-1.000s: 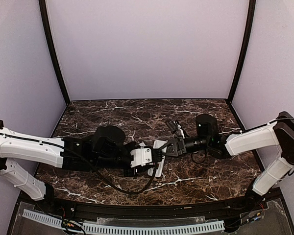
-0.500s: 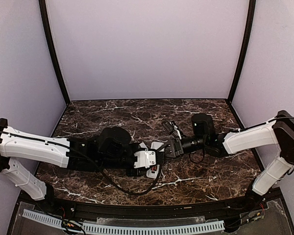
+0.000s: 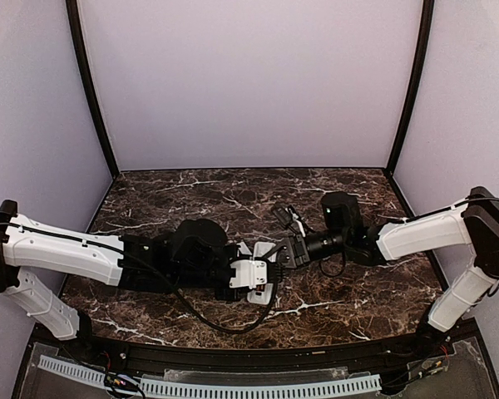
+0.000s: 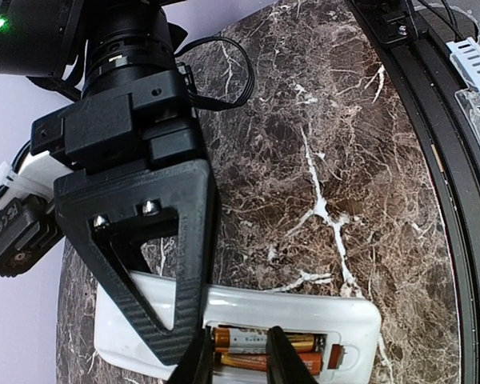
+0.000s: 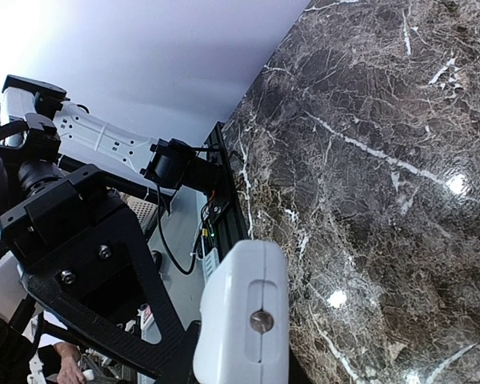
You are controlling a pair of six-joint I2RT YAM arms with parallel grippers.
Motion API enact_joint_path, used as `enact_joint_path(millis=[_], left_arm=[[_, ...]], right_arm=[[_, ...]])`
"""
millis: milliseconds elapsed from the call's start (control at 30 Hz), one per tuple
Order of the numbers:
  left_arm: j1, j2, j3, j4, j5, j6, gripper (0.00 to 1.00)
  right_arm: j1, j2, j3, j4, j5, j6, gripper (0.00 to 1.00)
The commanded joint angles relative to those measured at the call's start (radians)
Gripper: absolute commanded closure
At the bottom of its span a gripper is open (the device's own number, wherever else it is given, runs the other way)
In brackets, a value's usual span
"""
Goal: Load the batteries into the remote control
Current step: Load the battery into the battery compartment.
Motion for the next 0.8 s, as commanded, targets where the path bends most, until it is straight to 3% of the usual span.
enact_joint_path(millis=[0,500,767], left_arm=[[-0.005,0.010,0.026,-0.036,-0.008,0.019,0.77],[-0.005,0.048,0.026,-0.135,-0.006,0.039,0.89],[-0.005,0.068,0.032,-0.143,0.001,0.041,0.91]], right_arm=[[0.014,0.008,0.028,0.016,-0.011,-0.019,1.00],[0.016,-0.013,0.031,0.042,-0.033,0.005,1.00],[0.016,-0.011,0.040,0.068,-0.056,0.026,1.00]])
